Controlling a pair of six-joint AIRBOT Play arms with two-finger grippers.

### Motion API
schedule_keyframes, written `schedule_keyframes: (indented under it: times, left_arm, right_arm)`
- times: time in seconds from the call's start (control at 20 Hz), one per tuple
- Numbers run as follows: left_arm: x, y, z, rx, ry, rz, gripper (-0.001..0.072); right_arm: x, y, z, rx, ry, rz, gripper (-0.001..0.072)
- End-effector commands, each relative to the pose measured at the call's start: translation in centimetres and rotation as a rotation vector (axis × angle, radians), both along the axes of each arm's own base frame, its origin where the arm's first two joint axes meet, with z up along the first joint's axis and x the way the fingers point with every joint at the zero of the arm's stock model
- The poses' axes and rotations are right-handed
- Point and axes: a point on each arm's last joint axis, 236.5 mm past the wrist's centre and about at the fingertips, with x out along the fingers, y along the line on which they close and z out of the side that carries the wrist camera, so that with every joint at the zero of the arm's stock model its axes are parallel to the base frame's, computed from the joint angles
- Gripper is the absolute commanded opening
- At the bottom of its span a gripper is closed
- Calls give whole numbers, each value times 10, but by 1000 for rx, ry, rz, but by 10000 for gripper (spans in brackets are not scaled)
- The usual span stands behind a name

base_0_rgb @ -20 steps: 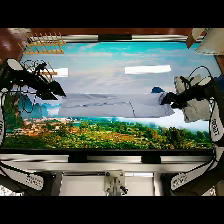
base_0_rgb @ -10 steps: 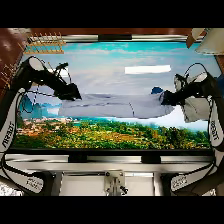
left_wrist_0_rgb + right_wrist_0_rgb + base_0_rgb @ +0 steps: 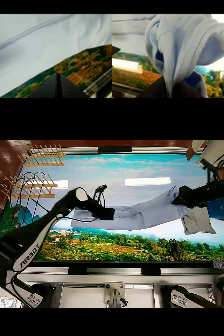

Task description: Fold the shirts.

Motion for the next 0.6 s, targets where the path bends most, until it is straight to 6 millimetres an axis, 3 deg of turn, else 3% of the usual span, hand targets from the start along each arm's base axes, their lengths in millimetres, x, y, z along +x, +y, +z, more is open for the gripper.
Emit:
schedule_keyframes:
  times: [0.0,0.2,0.35,0.45,0.55]
  left_arm:
    - [1,-68,6,-177,-10,102,37]
    - [2,-118,3,-284,-45,193,36]
    - [-6,-147,-5,-334,8,212,35]
    - [-14,-156,-7,-347,46,190,35]
    - [-11,-146,4,-347,19,146,33]
  right_arm:
    - [-38,16,53,31,-62,-34,80]
    - [-75,27,83,52,-75,-54,81]
    - [-90,35,99,71,-107,-64,81]
    - [-93,36,103,75,-115,-67,80]
    - [-88,35,103,78,-124,-77,80]
